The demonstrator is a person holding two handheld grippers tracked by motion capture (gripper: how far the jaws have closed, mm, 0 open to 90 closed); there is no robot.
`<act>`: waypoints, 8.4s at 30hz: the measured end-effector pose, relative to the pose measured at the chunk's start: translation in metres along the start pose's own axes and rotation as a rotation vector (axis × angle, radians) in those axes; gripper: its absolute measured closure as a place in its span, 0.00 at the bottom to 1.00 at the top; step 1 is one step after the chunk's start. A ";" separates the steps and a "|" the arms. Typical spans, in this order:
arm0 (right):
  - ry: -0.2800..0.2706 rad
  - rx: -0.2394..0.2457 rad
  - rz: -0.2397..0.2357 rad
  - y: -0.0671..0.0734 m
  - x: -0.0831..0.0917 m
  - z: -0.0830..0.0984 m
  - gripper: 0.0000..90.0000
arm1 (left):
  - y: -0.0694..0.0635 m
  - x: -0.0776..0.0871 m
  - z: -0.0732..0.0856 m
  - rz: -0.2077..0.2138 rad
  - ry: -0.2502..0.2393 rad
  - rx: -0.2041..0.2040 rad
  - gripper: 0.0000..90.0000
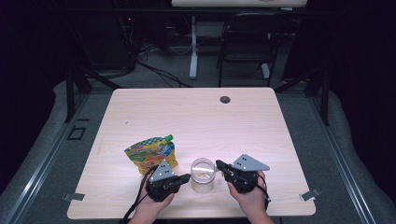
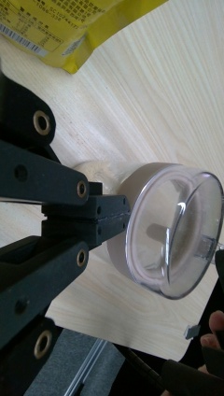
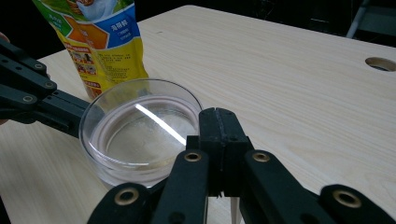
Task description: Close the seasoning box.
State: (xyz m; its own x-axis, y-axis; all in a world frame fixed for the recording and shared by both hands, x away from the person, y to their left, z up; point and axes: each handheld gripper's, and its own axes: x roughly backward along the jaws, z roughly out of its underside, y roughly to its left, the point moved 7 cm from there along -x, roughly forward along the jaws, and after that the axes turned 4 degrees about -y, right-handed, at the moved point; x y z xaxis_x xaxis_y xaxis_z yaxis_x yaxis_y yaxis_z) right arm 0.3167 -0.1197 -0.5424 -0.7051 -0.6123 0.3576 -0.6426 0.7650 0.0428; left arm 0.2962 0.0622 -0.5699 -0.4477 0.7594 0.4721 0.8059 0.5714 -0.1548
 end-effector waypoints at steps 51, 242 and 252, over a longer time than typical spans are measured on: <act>0.005 0.073 -0.030 0.008 0.018 0.013 0.64 | -0.006 0.006 -0.023 0.036 -0.054 -0.045 1.00; 0.066 -0.031 0.009 -0.020 -0.016 0.021 0.87 | 0.017 0.048 -0.004 -0.081 -0.063 -0.001 0.94; 0.063 -0.049 0.005 -0.025 -0.026 0.018 0.87 | 0.028 0.069 -0.002 -0.127 -0.076 0.021 0.92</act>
State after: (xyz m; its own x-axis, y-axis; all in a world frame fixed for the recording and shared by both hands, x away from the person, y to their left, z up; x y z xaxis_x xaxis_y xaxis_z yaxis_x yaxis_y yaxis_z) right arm 0.3457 -0.1267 -0.5692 -0.6870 -0.5958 0.4160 -0.6224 0.7779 0.0862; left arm 0.2889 0.1300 -0.5403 -0.5743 0.7015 0.4219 0.7328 0.6703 -0.1169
